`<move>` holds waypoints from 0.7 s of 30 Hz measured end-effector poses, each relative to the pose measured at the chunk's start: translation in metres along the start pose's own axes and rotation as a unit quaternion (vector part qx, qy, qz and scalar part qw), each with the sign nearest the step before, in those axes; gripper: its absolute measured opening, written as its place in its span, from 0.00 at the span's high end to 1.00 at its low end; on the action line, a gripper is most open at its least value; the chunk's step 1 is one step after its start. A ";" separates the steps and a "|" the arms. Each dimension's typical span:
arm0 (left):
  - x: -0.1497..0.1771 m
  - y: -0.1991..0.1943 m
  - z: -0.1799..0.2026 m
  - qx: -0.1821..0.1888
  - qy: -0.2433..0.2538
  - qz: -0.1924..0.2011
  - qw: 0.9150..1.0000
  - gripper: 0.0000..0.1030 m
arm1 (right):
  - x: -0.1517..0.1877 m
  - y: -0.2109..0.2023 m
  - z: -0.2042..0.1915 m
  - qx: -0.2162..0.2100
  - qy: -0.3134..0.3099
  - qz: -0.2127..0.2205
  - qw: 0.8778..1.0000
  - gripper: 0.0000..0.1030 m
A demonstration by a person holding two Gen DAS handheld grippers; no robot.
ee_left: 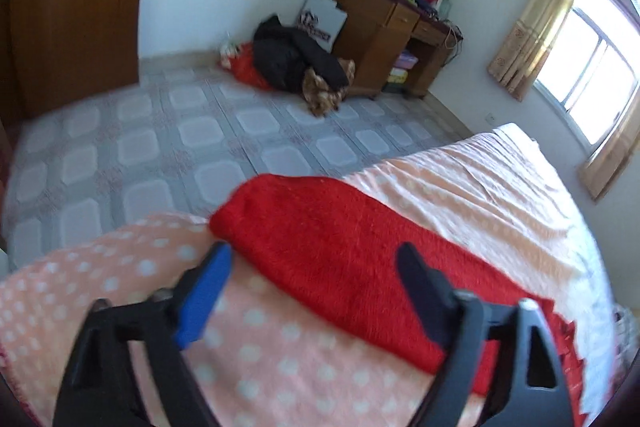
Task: Fold small clothes
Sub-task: 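Grasp the other sleeve cuff with the left tool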
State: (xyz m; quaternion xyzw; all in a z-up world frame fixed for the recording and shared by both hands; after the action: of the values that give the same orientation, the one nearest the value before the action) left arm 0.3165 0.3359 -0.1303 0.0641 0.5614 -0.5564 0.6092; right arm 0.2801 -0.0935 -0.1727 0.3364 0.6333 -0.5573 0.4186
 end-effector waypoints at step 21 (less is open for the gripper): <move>-0.007 -0.022 0.049 0.053 0.048 0.063 0.995 0.95 | 0.005 -0.003 0.001 -0.009 0.012 0.010 1.000 0.26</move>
State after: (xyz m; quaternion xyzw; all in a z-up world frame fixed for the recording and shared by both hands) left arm 0.3321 0.2978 -0.0952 0.1584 0.5545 -0.5420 0.6113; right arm 0.2758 -0.0953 -0.1757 0.3456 0.6399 -0.5429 0.4199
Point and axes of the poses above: each gripper's, at about its wrist camera, not at the fingertips, and y roughly the way its jaws point, z to its right, x to its underside, the point moved 5 cm from there along y, roughly the way its jaws point, and after that the axes turned 14 degrees about z, right-handed, at the moved point
